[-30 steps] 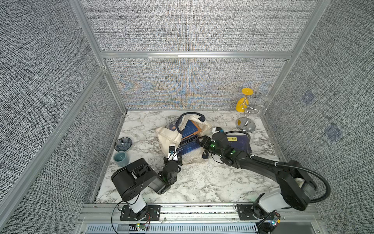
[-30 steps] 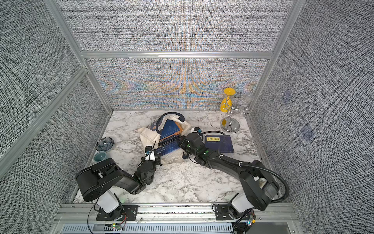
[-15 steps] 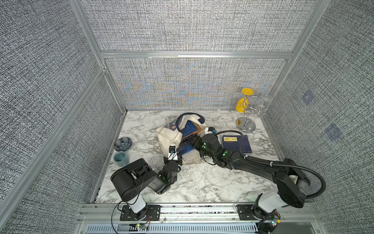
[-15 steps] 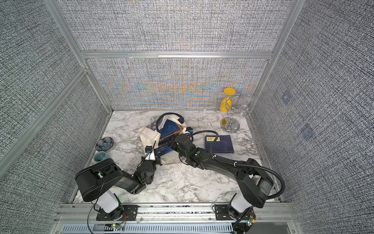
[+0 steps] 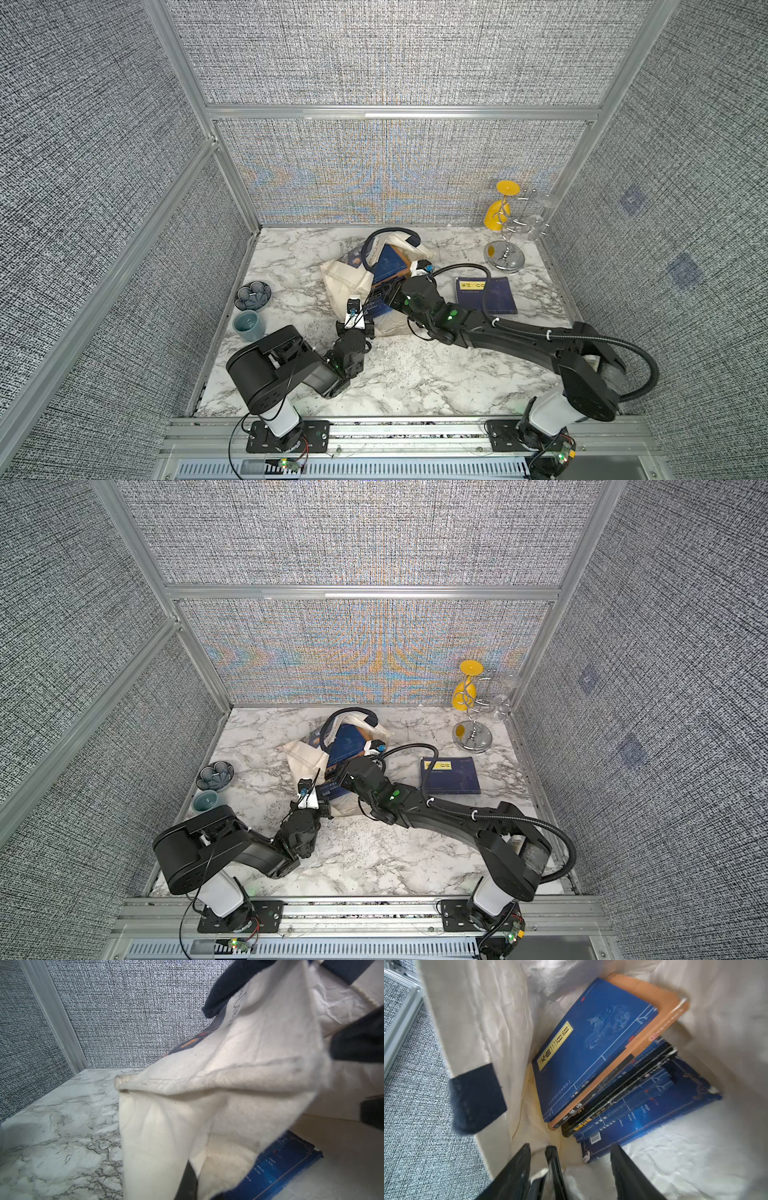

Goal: Take out the books from the canvas bag
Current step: Pick up the book from the canvas bag.

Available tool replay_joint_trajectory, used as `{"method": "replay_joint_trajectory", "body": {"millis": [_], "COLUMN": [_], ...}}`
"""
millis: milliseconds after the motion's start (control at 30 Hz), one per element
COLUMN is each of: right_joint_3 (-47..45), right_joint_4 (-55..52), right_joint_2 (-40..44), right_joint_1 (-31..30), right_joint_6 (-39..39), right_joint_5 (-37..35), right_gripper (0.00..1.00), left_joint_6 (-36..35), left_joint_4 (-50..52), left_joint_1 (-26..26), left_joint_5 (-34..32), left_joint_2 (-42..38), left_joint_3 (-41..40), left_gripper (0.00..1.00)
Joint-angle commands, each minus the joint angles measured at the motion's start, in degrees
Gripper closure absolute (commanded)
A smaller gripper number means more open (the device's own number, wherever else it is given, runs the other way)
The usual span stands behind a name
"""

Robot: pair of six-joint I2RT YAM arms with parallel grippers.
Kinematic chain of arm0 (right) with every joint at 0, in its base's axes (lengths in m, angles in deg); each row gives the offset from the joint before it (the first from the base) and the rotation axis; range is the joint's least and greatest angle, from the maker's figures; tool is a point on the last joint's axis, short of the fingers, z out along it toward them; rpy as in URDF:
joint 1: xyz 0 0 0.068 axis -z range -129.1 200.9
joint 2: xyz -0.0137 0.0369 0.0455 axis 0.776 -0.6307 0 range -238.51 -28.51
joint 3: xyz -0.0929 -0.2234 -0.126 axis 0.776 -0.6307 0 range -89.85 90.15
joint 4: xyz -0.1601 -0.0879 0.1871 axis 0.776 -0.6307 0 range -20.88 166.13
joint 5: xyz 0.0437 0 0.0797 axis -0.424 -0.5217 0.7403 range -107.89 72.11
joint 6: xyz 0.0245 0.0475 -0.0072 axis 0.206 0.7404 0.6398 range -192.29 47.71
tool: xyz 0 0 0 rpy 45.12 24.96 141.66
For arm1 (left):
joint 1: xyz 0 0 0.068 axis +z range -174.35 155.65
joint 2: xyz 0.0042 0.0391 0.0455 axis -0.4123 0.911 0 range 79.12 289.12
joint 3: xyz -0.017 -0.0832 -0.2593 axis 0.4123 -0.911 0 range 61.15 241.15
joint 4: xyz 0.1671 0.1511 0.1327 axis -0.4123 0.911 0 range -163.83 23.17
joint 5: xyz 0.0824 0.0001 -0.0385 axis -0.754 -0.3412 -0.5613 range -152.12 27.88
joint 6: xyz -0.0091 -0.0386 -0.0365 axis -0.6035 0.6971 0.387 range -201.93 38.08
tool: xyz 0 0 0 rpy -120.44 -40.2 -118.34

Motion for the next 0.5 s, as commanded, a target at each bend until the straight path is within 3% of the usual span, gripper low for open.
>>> {"method": "replay_joint_trajectory", "body": {"millis": [0,467], "right_joint_3": [1.6,11.1], "right_joint_4": [2.9,2.7], "right_joint_2": [-3.6,-16.5], "right_joint_1": [1.0,6.0], "right_joint_6": [3.3,7.9], "right_joint_5": [1.8,4.1], "right_gripper": [0.37,0.35], "left_joint_6": [0.1,0.0], "left_joint_4": [-1.7,-1.7], "left_joint_1": [0.0,0.0], "left_joint_5": [0.1,0.6], "left_joint_2": [-0.8,-0.6], "left_joint_3": [-0.2,0.0], "left_gripper": [1.0,1.0]}}
